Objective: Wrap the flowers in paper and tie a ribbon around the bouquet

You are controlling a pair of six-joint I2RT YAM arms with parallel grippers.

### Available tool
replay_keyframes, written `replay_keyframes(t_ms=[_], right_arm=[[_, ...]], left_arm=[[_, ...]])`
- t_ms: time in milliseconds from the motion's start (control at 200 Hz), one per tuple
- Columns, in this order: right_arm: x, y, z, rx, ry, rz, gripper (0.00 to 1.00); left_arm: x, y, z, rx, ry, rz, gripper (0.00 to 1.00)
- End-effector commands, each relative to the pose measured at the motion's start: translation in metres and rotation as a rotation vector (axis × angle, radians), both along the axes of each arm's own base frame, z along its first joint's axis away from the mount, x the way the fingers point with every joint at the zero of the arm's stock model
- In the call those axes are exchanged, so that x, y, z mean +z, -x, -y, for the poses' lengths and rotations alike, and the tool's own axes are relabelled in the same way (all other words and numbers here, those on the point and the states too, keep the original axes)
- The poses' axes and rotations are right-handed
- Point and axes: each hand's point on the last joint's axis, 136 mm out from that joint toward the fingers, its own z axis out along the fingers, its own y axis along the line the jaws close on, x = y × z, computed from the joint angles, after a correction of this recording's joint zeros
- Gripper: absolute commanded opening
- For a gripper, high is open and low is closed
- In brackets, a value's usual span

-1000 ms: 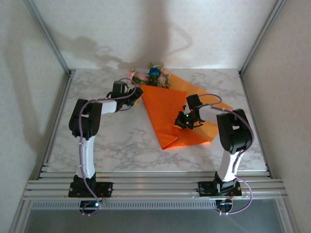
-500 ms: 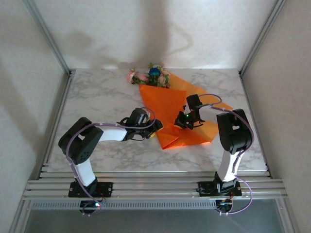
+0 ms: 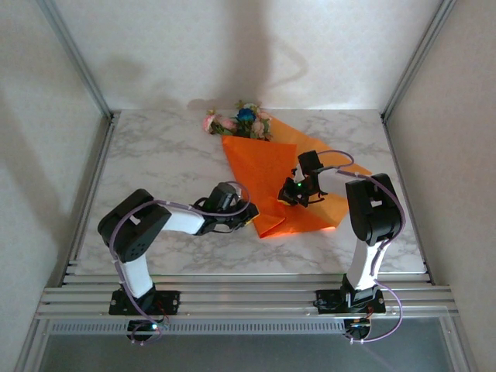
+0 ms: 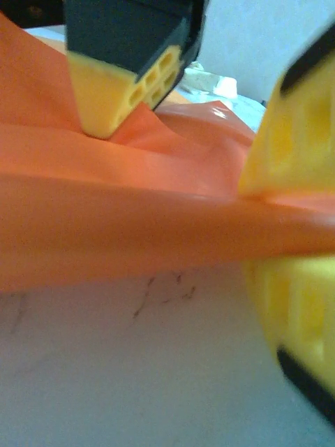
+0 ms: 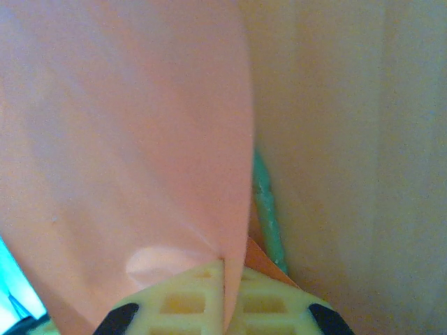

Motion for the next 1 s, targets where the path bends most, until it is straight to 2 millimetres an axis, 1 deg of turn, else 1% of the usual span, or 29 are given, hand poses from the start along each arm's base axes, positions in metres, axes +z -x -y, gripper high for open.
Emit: replay_keyframes(t_ms=[0, 100, 115, 150, 175, 205, 245, 365, 415, 480, 561, 636, 666, 701, 726, 746, 751, 926, 951, 971, 996], right_arm=[[-0.047, 0.03, 0.026, -0.015, 0.138, -0.13, 0.0], [-0.047, 0.029, 0.026, -0.019, 0.137, -0.13, 0.0], [-0.047, 0.029, 0.026, -0.02, 0.137, -0.129, 0.0], [-0.047, 0.029, 0.025, -0.02, 0.136, -0.128, 0.0], [-0.047, 0.029, 0.026, -0.02, 0.136, -0.129, 0.0], [-0.047, 0.028, 0.025, -0.02, 0.136, -0.128, 0.0], [-0.048, 0.029, 0.025, -0.017, 0.137, -0.13, 0.0], [-0.049, 0.03, 0.026, -0.015, 0.14, -0.134, 0.0], [-0.05, 0.03, 0.026, -0.013, 0.139, -0.135, 0.0], [-0.05, 0.029, 0.025, -0.012, 0.138, -0.134, 0.0], [-0.049, 0.029, 0.025, -0.011, 0.136, -0.133, 0.0], [-0.049, 0.029, 0.025, -0.009, 0.136, -0.134, 0.0], [-0.048, 0.029, 0.025, -0.008, 0.135, -0.132, 0.0], [-0.048, 0.029, 0.025, -0.007, 0.134, -0.132, 0.0], [-0.048, 0.029, 0.025, -0.006, 0.134, -0.131, 0.0], [-0.048, 0.029, 0.025, -0.006, 0.134, -0.131, 0.0], [-0.048, 0.029, 0.025, -0.006, 0.134, -0.132, 0.0], [-0.048, 0.028, 0.024, -0.004, 0.127, -0.132, 0.0], [-0.048, 0.028, 0.023, -0.003, 0.126, -0.133, 0.0], [-0.048, 0.028, 0.023, -0.003, 0.125, -0.132, 0.0], [-0.048, 0.027, 0.023, -0.003, 0.126, -0.13, 0.0]], left_arm=[[0.006, -0.003, 0.002, 0.012, 0.029, 0.036, 0.0], [0.009, -0.001, 0.0, 0.009, 0.028, 0.048, 0.01], [0.009, 0.0, 0.0, 0.007, 0.029, 0.047, 0.08], [0.01, 0.002, 0.0, 0.002, 0.034, 0.05, 0.3], [0.011, 0.004, 0.001, -0.002, 0.038, 0.051, 0.41], [0.013, 0.007, 0.003, -0.009, 0.043, 0.055, 0.49], [0.015, 0.011, 0.007, -0.023, 0.055, 0.059, 0.53], [0.011, 0.03, 0.018, -0.065, 0.066, 0.042, 0.52], [0.007, 0.036, 0.018, -0.068, 0.063, 0.033, 0.52], [0.005, 0.043, 0.019, -0.064, 0.073, 0.025, 0.48], [0.002, 0.048, 0.019, -0.056, 0.067, 0.021, 0.46], [0.004, 0.05, 0.023, -0.054, 0.08, 0.027, 0.4], [0.004, 0.051, 0.025, -0.055, 0.088, 0.029, 0.37], [0.005, 0.051, 0.028, -0.059, 0.095, 0.029, 0.26], [0.005, 0.051, 0.03, -0.061, 0.098, 0.031, 0.13], [0.005, 0.051, 0.031, -0.061, 0.098, 0.031, 0.0], [0.005, 0.051, 0.032, -0.062, 0.099, 0.031, 0.0], [0.005, 0.052, 0.028, -0.043, 0.086, 0.035, 0.0], [0.006, 0.053, 0.028, -0.044, 0.084, 0.034, 0.06], [0.005, 0.054, 0.028, -0.045, 0.082, 0.033, 0.14], [0.005, 0.055, 0.028, -0.049, 0.081, 0.033, 0.22]])
